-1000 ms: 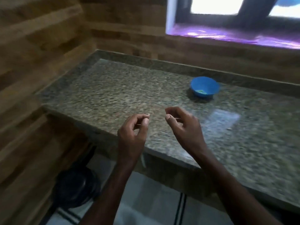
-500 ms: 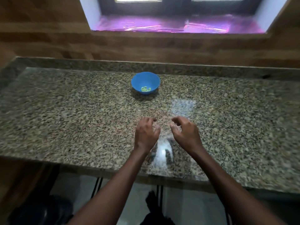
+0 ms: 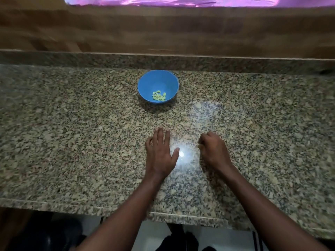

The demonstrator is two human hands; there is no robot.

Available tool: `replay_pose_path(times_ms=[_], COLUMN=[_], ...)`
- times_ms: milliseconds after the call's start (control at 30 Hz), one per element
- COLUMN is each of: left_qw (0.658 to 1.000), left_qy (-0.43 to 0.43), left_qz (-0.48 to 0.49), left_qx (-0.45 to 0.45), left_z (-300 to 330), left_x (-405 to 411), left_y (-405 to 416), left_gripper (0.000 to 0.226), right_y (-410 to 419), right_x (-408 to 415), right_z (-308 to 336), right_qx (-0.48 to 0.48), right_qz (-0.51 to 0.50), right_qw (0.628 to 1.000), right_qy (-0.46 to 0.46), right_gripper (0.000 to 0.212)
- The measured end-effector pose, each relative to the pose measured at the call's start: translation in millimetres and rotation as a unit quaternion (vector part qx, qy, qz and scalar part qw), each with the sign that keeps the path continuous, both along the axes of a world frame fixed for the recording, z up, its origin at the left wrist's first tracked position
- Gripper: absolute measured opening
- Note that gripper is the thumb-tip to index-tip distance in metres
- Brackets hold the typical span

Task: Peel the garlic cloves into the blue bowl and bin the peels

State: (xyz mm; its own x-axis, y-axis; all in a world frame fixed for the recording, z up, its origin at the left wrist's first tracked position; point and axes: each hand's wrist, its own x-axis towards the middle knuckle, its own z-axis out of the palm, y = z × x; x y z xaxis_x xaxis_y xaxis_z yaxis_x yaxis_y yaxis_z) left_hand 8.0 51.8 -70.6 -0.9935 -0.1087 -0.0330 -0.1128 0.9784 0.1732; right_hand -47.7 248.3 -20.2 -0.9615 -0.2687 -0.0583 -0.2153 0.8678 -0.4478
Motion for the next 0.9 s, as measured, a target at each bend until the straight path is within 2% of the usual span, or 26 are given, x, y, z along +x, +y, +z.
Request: replay_pose_path(times_ms=[133, 300, 367, 500, 633, 767, 900], left_qw=[1.000, 1.000, 1.000, 1.000, 1.000, 1.000, 1.000], left_qy=[-0.006, -0.012, -0.003, 0.005, 0.013, 0.019, 0.010], left_qz=[0.008, 0.012, 0.011, 0.011, 0.012, 0.010, 0.019], left_qx=[0.001, 0.005, 0.005, 0.000, 0.002, -0.002, 0.003], left_z=[1, -1, -3, -5, -7, -6, 0], left_x=[-1, 0, 1, 1, 3, 2, 2], left_y=[-1, 0, 1, 1, 2, 4, 7], left_gripper=[0.077, 0.077, 0.077, 0.077, 0.076, 0.076, 0.075], right_y=[-23, -93, -118, -145, -138, -102, -48], right_x=[-32, -102, -127, -152, -149, -120, -65], right_z=[16, 55, 64, 57, 46, 55, 45], right_qx=[-0.065, -0.134, -0.125, -0.074, -0.039, -0.093, -0.103], right_qz=[-0.008, 0.018, 0.034, 0.083, 0.114, 0.056, 0.022], right_qw=[0.998, 0.985, 0.983, 0.987, 0.983, 0.976, 0.985], right_qy=[0.011, 0.105, 0.128, 0.119, 0.136, 0.187, 0.136], right_gripper=[0.008, 0.006, 0.002, 0.018, 0.012, 0.019, 0.017])
